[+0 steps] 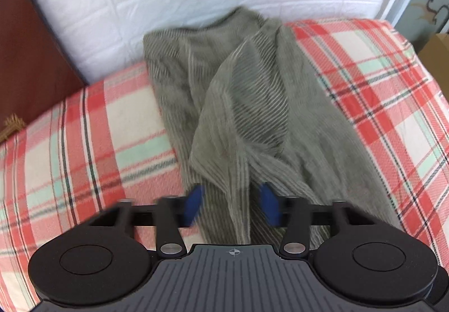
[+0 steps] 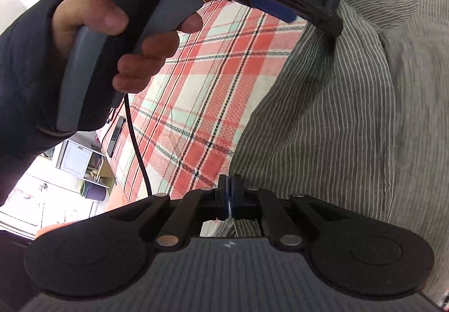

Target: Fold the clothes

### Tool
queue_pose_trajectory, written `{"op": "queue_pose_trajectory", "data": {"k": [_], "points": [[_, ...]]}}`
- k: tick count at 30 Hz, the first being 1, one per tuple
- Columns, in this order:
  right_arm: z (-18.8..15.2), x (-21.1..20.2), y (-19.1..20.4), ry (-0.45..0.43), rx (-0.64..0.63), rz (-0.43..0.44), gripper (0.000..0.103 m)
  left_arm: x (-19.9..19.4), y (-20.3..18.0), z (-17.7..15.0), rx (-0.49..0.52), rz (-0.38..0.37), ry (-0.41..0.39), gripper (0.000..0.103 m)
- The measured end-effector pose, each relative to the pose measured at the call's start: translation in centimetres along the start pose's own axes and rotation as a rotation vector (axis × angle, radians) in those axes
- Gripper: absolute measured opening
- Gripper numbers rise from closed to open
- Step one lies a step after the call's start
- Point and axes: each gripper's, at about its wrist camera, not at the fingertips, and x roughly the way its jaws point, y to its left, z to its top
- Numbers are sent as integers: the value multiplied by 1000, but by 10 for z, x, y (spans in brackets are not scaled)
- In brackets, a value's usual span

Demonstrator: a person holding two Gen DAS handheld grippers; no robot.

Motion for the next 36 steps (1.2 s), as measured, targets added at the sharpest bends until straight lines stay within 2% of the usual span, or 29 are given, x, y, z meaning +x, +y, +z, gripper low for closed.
{"op": "queue_pose_trajectory", "data": {"k": [1,3,5,7,9,11,14,18,22,25,26,27,29,33,36], "points": [[0,1,1,2,-2,-1,3,5,5,-1,-16,-3,18,2],[-1,0,2,-1,-11,-10,4,12,14,-2,-46,12,31,0],[-3,-7,5,-18,-35,-34,12,14,23,-3,-71,15,33,0],[-6,-14,6,-37,-56,-61,26,14,31,-3,-87,9,34,0],[-11,-26,5,-59,-72,-96,33,11,36,0,-86,13,31,0],[-17,-37,4,-72,-96,-139,34,9,40,4,-86,11,26,0],[-24,-40,4,-69,-120,-191,40,6,43,7,-85,11,20,0],[-32,-31,10,-55,-133,-249,41,5,47,9,-78,4,15,0],[-45,-21,24,-49,-197,-380,42,1,49,6,-64,-12,5,0],[-48,-13,30,-21,-222,-469,41,-2,51,6,-64,-23,-4,0],[-48,-11,30,-14,-218,-486,33,-4,52,7,-66,-25,-7,0],[-48,-12,28,-8,-198,-489,4,-5,54,8,-69,-28,-9,0],[-48,-24,31,-36,-141,-431,5,-8,57,9,-73,-33,-15,0],[-38,-68,41,-149,-50,-204,5,-25,64,18,-94,-56,-42,0],[-34,-99,43,-218,-9,-112,5,-39,50,25,-79,-85,-76,8]]}}
